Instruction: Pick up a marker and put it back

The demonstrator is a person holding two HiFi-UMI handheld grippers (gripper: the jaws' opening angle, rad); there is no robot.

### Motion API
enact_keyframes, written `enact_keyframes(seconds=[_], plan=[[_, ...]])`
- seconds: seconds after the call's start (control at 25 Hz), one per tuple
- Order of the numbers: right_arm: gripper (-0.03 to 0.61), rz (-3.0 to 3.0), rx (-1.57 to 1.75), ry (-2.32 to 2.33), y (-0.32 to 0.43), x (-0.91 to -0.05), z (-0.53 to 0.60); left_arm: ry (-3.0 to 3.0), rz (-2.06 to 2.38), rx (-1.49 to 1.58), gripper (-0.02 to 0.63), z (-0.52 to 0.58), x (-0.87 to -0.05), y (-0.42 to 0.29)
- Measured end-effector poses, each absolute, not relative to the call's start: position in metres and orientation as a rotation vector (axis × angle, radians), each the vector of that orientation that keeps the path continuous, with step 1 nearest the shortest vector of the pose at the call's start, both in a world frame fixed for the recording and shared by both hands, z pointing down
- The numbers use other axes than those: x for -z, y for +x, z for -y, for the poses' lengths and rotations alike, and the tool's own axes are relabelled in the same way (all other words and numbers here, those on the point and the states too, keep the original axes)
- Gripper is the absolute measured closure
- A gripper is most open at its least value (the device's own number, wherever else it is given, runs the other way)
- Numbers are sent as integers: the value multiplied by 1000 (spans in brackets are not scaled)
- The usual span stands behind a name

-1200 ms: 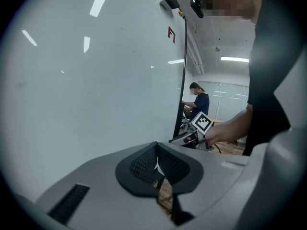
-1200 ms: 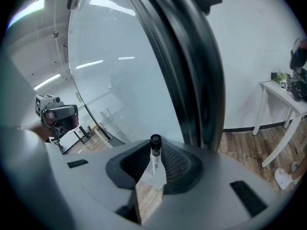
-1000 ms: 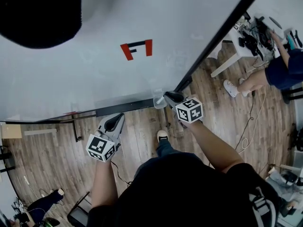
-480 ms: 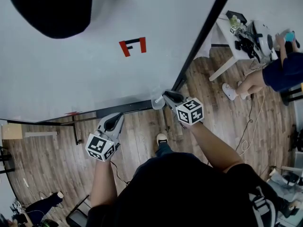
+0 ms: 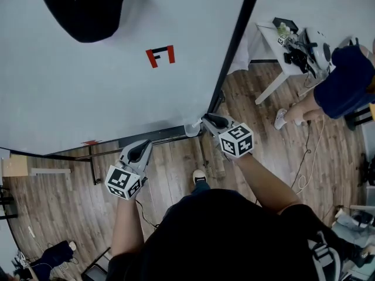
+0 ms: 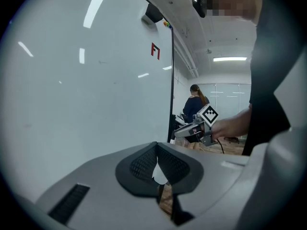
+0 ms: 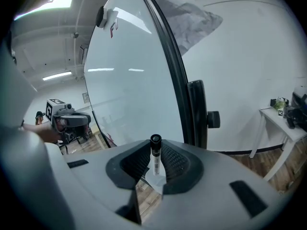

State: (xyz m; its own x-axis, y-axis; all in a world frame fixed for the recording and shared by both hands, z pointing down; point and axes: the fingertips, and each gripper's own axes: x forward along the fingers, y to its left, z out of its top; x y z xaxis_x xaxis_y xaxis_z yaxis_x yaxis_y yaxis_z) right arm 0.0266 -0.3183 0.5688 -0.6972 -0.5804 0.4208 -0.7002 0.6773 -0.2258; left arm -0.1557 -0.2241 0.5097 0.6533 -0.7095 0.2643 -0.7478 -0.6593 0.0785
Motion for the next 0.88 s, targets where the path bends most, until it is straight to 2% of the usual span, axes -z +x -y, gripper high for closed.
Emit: enact_keyframes(seconds=[0.88], plan=[[517,2574,-549,1118,68,-546,266,2736,1186,-337,603,186,-492,-152]])
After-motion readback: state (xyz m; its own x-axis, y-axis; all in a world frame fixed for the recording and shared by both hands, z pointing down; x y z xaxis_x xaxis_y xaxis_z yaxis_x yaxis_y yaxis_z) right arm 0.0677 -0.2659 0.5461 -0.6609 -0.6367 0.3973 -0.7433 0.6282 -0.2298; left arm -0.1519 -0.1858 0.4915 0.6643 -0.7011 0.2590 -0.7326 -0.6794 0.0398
